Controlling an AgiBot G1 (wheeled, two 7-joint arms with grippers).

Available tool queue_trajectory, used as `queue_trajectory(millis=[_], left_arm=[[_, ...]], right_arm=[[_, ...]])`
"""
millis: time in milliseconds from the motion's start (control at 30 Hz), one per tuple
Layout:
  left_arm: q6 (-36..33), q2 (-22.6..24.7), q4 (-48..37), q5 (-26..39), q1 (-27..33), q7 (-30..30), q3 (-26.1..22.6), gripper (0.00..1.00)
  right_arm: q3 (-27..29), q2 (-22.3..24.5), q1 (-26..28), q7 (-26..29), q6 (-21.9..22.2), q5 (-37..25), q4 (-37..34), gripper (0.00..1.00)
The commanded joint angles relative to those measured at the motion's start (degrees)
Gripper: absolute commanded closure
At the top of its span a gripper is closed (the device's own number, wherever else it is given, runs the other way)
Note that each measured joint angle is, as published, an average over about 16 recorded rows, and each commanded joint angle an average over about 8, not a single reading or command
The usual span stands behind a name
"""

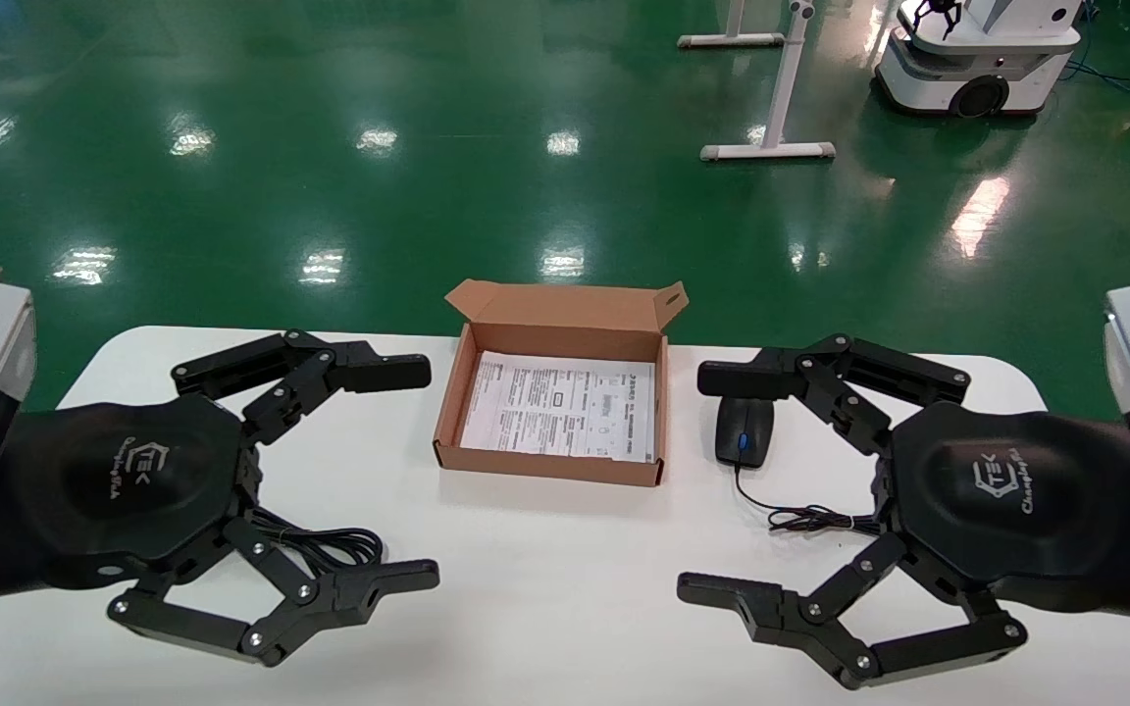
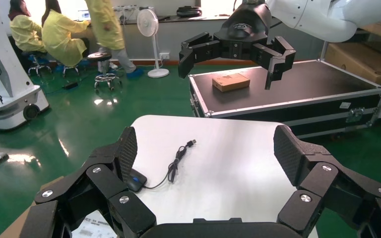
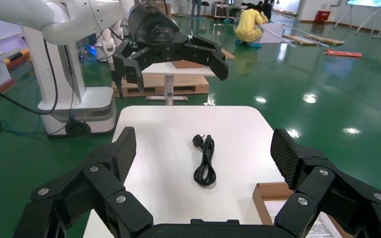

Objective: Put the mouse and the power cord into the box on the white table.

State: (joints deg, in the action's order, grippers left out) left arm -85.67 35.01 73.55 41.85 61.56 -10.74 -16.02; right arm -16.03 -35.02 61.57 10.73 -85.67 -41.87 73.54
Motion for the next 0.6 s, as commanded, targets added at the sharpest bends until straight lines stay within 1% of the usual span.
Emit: queue_trajectory(millis=[33, 600], left_arm=[[0.0, 0.0, 0.0, 0.0, 0.0, 0.0, 0.0, 0.0], [0.0, 0.0, 0.0, 0.0, 0.0, 0.0, 0.0, 0.0]], right_arm=[[0.0, 0.0, 0.0, 0.0, 0.0, 0.0, 0.0, 0.0], [0.0, 0.0, 0.0, 0.0, 0.0, 0.0, 0.0, 0.0]])
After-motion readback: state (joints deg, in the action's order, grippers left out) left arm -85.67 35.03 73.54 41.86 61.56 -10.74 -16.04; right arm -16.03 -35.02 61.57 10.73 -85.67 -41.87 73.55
